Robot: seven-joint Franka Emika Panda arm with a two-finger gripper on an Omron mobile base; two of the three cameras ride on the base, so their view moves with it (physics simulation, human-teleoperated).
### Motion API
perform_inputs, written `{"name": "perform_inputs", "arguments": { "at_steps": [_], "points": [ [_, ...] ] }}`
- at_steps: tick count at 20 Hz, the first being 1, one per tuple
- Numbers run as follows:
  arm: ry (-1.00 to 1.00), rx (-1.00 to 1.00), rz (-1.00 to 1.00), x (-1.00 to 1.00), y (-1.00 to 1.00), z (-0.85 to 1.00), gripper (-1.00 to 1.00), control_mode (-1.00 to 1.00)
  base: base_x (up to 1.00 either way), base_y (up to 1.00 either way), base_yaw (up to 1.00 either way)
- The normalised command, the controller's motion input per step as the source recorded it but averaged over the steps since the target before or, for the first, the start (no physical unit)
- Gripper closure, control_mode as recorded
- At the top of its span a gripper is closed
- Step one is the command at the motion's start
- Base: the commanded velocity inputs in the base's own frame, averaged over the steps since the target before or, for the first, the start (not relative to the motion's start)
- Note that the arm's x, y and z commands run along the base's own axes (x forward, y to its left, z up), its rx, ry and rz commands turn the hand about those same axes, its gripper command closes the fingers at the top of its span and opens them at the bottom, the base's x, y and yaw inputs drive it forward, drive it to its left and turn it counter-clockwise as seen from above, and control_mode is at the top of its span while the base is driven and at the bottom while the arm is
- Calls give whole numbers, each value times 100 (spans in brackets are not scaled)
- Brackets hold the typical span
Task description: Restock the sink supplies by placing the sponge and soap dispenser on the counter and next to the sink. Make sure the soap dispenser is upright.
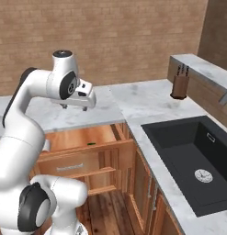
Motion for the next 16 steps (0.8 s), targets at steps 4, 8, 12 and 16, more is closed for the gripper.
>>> {"name": "perform_inputs", "arguments": {
  "at_steps": [4,8,12,16],
  "points": [
    [0,0,0,0,0,0,-100,100,-2,-44,-3],
    [0,0,0,0,0,0,-100,100,0,-64,0],
    [0,0,0,0,0,0,-100,100,-4,-58,0],
    [0,0,0,0,0,0,-100,100,-4,-6,5]
  ]
}}
